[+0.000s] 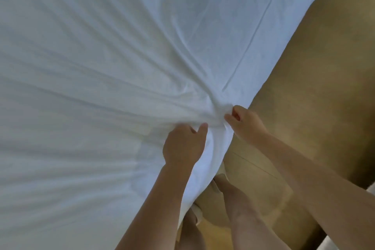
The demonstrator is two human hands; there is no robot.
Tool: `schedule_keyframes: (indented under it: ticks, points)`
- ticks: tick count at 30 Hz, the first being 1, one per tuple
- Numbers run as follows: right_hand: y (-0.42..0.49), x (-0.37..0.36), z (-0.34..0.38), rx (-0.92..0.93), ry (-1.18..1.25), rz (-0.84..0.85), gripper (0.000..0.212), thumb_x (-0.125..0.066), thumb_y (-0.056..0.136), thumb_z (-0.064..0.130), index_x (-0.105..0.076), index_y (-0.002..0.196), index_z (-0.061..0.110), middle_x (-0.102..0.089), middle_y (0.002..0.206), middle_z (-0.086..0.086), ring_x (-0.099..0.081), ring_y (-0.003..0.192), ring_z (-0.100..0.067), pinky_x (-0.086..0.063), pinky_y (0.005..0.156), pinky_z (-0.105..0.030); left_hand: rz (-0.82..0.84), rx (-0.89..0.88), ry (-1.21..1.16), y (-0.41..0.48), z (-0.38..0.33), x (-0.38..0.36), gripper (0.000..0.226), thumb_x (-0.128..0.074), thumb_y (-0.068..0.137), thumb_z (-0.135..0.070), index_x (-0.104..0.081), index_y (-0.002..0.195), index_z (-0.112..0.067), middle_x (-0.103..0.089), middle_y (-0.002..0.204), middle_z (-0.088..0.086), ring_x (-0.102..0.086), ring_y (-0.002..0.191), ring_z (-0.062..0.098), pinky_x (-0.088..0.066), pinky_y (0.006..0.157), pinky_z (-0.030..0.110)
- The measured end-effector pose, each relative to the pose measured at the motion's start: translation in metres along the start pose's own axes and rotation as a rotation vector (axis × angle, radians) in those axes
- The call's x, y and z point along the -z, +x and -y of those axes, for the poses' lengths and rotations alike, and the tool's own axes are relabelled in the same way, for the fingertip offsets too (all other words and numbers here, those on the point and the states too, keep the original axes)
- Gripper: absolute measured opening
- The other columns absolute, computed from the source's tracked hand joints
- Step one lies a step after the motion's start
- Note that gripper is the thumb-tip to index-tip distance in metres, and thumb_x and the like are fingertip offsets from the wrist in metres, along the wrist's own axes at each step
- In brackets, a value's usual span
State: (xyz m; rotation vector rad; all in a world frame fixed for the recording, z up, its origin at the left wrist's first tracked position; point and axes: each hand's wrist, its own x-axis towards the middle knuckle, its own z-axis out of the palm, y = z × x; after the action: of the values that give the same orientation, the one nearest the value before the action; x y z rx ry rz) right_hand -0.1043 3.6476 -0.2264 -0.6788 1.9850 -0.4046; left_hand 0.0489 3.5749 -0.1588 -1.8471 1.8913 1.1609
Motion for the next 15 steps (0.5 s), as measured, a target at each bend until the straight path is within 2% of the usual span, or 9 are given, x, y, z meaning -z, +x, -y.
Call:
schedule_keyframes:
  ticks: [2,4,6,7,10,12,13,15]
  points:
    - [0.017,0.005,-0.001,-0.025,0.198,-0.086,0.024,-0.053,0.091,0.041,-0.052,0.088,0.017,-0.055,0.081,0.003,-0.051,0.068,-0.012,-0.037,0.057,-0.024,-0.035,-0.033,0.026,0.015,-0.025,-0.003,0.052,-0.049,0.087,-0.054,-0.044,0.052,-0.016,-0.047,0.051,-0.005,-0.051,0.057,0.019,-0.032,0.052,0.027]
    - [0.037,0.019,-0.001,-0.082,0.381,-0.209,0.037,-0.054,0.089,0.049,-0.052,0.100,0.014,-0.055,0.092,0.002,-0.051,0.074,-0.009,-0.035,0.057,-0.020,-0.024,-0.024,0.030,0.033,-0.045,-0.004,0.058,-0.046,0.084,-0.063,-0.058,0.065,-0.009,-0.061,0.064,-0.001,-0.060,0.071,0.023,-0.042,0.064,0.029]
    - [0.055,0.028,0.003,-0.119,0.448,-0.209,0.037,-0.054,0.088,0.053,-0.048,0.084,0.016,-0.050,0.075,0.005,-0.047,0.061,-0.007,-0.033,0.051,-0.019,0.000,0.018,-0.052,0.051,-0.059,-0.008,0.063,-0.047,0.083,-0.065,-0.068,0.078,-0.006,-0.070,0.073,0.004,-0.068,0.077,0.025,-0.052,0.078,0.034]
    - [0.062,0.028,0.007,-0.123,0.448,-0.184,0.038,-0.053,0.089,0.052,-0.044,0.076,0.017,-0.047,0.068,0.005,-0.045,0.057,-0.009,-0.035,0.050,-0.021,0.000,0.028,-0.086,0.059,-0.064,-0.010,0.058,-0.048,0.085,-0.061,-0.068,0.080,-0.007,-0.072,0.073,0.006,-0.069,0.077,0.026,-0.054,0.080,0.037]
    - [0.075,0.026,0.020,-0.084,0.412,-0.130,0.035,-0.049,0.095,0.036,-0.039,0.069,0.015,-0.047,0.067,-0.001,-0.045,0.060,-0.016,-0.042,0.059,-0.032,-0.031,-0.002,-0.036,0.070,-0.079,-0.018,0.040,-0.042,0.093,-0.035,-0.065,0.088,-0.002,-0.072,0.082,0.011,-0.068,0.083,0.029,-0.054,0.081,0.039]
    - [0.076,0.032,0.024,-0.039,0.302,-0.124,0.034,-0.045,0.098,0.027,-0.036,0.067,0.015,-0.043,0.065,-0.001,-0.039,0.057,-0.015,-0.035,0.056,-0.029,-0.016,-0.037,-0.096,0.069,-0.089,-0.019,0.032,-0.042,0.092,-0.024,-0.061,0.075,-0.004,-0.069,0.068,0.007,-0.068,0.070,0.023,-0.052,0.069,0.031]
    - [0.073,0.038,0.023,-0.016,0.231,-0.125,0.034,-0.044,0.098,0.025,-0.035,0.066,0.016,-0.042,0.063,0.000,-0.037,0.056,-0.015,-0.032,0.054,-0.029,0.012,-0.056,-0.131,0.067,-0.092,-0.017,0.032,-0.044,0.091,-0.022,-0.058,0.067,-0.006,-0.066,0.057,0.002,-0.065,0.058,0.017,-0.048,0.060,0.027]
    - [0.064,0.055,0.012,0.013,0.095,-0.181,0.034,-0.042,0.097,0.022,-0.033,0.065,0.016,-0.041,0.061,0.000,-0.037,0.055,-0.017,-0.030,0.052,-0.031,0.082,-0.085,-0.156,0.065,-0.092,-0.010,0.035,-0.048,0.090,-0.022,-0.056,0.059,-0.006,-0.062,0.046,-0.002,-0.057,0.042,0.009,-0.042,0.053,0.023]
